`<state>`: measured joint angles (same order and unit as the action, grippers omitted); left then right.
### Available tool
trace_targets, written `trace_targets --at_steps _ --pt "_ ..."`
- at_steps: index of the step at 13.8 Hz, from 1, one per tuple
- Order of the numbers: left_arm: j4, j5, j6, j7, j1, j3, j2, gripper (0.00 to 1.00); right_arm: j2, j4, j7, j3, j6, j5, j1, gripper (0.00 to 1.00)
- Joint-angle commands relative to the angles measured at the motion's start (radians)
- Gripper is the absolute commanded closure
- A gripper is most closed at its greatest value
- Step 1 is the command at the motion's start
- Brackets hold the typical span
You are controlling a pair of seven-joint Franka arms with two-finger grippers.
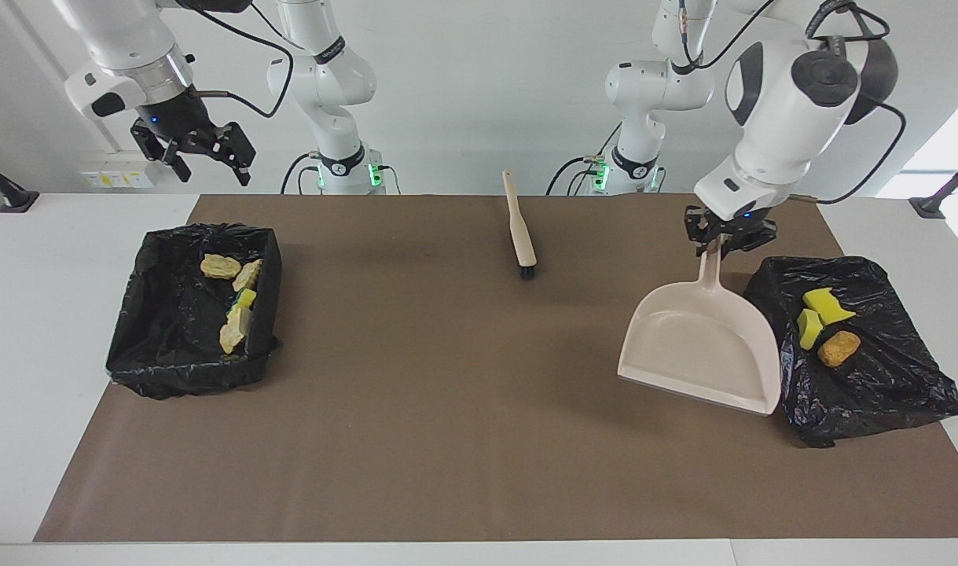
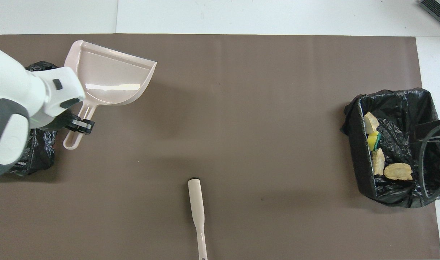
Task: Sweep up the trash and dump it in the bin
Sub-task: 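Bring the empty dustpan back to the table center with the left gripper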
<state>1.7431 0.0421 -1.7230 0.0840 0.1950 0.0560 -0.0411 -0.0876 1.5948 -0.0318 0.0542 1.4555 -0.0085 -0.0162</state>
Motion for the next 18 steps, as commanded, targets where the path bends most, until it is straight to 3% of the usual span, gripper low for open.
trace_targets --at_steps 1,2,6,18 --pt "0.087 -0.042 -0.162 -0.186 0.124 -0.021 0.000 1.00 -0.014 0.014 -0.014 -0.005 -0.001 0.016 -0.008 0.00" --pt "0.105 -0.044 -0.215 -0.234 0.167 -0.021 -0.008 1.00 -0.014 0.014 -0.014 -0.005 -0.001 0.016 -0.008 0.00" --pt "0.108 -0.053 -0.404 -0.406 0.312 -0.019 -0.167 1.00 -0.014 0.014 -0.014 -0.005 -0.001 0.016 -0.008 0.00" --pt "0.133 -0.079 -0.504 -0.527 0.455 -0.019 -0.283 1.00 -0.014 0.014 -0.014 -0.005 -0.001 0.016 -0.008 0.00"
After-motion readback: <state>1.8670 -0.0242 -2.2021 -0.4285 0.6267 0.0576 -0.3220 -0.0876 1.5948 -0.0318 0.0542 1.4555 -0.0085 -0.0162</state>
